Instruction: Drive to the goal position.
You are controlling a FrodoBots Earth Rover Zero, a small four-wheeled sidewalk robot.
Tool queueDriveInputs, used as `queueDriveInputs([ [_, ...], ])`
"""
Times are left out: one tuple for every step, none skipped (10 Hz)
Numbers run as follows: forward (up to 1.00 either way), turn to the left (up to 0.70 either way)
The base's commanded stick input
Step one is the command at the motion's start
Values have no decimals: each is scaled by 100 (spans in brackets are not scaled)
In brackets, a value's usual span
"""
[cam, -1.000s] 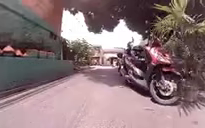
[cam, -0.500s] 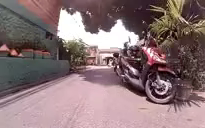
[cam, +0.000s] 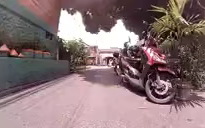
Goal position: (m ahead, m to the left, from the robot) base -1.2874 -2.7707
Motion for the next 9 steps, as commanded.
queueDriveInputs([
  [0, 0],
  [0, 0],
  [0, 0],
  [0, 0],
  [0, 0],
  [0, 0],
  [0, 0],
  [79, 0],
  [100, 0],
])
